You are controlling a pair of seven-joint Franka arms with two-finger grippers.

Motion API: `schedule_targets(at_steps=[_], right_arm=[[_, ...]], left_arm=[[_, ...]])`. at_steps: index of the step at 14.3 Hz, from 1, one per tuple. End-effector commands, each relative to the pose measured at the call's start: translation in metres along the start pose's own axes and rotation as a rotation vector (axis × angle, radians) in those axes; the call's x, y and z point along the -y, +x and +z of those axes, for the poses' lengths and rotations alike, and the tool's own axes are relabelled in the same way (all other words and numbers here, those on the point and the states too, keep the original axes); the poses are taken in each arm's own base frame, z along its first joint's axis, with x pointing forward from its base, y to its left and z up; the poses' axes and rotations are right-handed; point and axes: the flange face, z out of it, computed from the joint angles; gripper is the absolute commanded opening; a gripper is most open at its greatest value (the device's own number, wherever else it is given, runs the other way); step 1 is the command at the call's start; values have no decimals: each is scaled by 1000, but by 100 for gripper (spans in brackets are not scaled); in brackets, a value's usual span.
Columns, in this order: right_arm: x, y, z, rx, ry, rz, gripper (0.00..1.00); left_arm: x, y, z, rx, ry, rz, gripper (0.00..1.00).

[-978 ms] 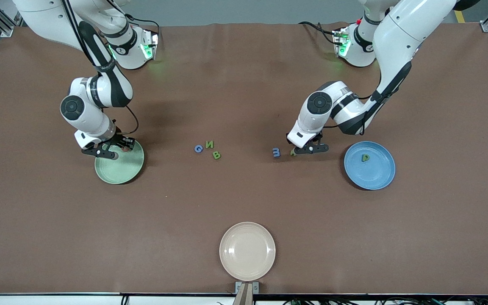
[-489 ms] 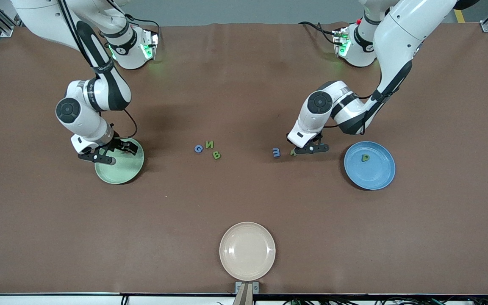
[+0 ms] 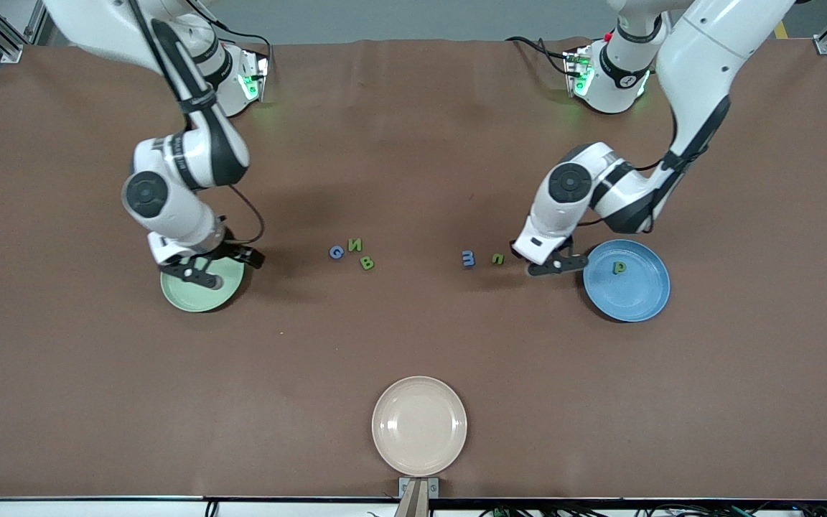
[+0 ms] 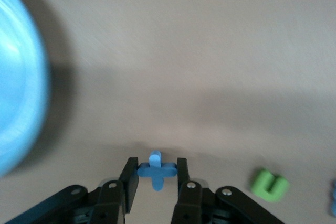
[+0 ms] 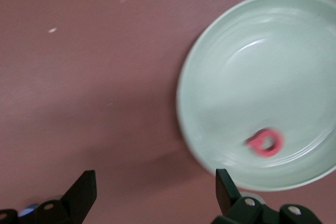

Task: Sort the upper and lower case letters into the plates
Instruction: 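Drop the cross with the left gripper while the right gripper grasps the c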

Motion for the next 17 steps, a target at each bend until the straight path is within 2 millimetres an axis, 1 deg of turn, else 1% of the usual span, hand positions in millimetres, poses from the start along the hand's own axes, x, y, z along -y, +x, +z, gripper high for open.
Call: schedule_targets(at_steps=[1,2,3,4,5,7,8,9,10,12,17], right_arm=[[49,-31,29,-27,15,94,100],[69,-36,35,-31,15,117,99],[84,-40,38,-35,18,136,97],[95,-41,43,-37,18,156,95],[105,-44,49,-38,17,171,91],[115,-47,56,-39,16,211,80],[123,-51,58,-40,17,222,78],[127,-56,63,-39,10,219,77],[129,-59,66,-39,9,219,76],[131,-64,72,-34,-1,211,74],[137,-77,74,-26,-13,215,72]], left_arm=[[51,27,-19,-35,31,77,10],[70,36,-18,-33,29,94,10],[88,44,-19,-33,28,109,10],[108,54,-18,-35,25,125,11],[124,60,-17,-40,19,149,11],[156,69,-12,-30,20,185,11],[169,71,-7,-22,18,205,11],[182,73,1,-6,10,221,11],[194,75,5,2,7,236,11],[200,74,14,20,-5,267,12],[200,70,27,44,-20,273,14]])
